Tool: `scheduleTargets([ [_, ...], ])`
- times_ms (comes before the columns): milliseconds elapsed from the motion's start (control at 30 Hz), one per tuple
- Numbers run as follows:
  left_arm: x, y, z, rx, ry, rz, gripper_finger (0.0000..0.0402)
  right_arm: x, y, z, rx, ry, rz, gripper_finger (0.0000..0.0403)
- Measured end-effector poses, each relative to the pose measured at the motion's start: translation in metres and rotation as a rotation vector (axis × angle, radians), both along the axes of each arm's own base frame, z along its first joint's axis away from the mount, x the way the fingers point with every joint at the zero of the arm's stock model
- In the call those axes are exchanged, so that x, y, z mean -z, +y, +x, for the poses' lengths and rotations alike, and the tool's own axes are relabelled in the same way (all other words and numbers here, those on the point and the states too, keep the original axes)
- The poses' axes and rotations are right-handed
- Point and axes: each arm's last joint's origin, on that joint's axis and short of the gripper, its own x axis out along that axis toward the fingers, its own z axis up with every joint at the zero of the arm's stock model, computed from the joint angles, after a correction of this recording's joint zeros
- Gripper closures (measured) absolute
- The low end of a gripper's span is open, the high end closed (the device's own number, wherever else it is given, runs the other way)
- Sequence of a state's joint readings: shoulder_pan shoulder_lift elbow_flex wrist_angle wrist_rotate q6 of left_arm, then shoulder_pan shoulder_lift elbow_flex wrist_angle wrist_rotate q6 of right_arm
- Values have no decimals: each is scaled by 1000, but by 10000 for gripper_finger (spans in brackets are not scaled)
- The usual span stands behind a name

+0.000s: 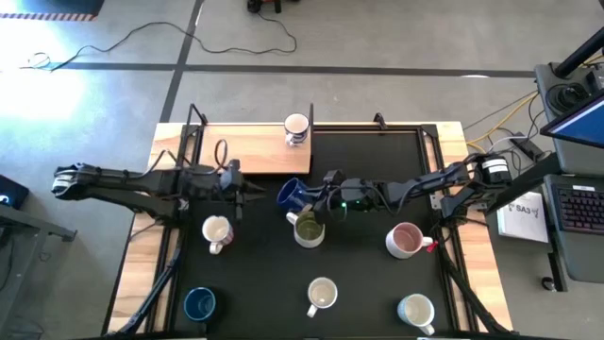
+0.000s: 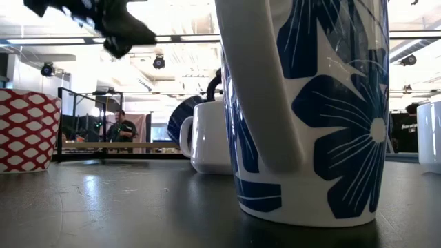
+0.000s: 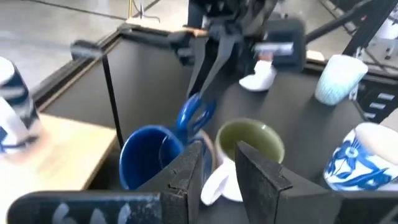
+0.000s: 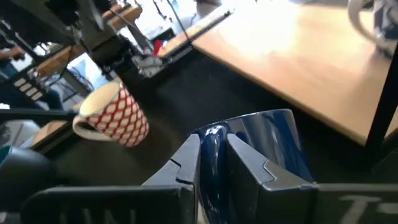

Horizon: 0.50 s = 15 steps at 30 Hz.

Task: Place coffee mugs
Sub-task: Put the blue mug on the shelf

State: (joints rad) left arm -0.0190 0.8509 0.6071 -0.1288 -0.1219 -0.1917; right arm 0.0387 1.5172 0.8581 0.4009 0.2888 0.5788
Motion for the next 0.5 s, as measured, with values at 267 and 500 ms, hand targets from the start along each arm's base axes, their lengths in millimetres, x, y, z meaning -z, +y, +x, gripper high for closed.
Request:
scheduleTargets([
  [267,49,-1,5,28,-34,-32,325,4,7,-4,-34,74,77,400],
  [500,79,-2,18,37,-7,-29,325,16,8,-8,-25,172,111,398],
])
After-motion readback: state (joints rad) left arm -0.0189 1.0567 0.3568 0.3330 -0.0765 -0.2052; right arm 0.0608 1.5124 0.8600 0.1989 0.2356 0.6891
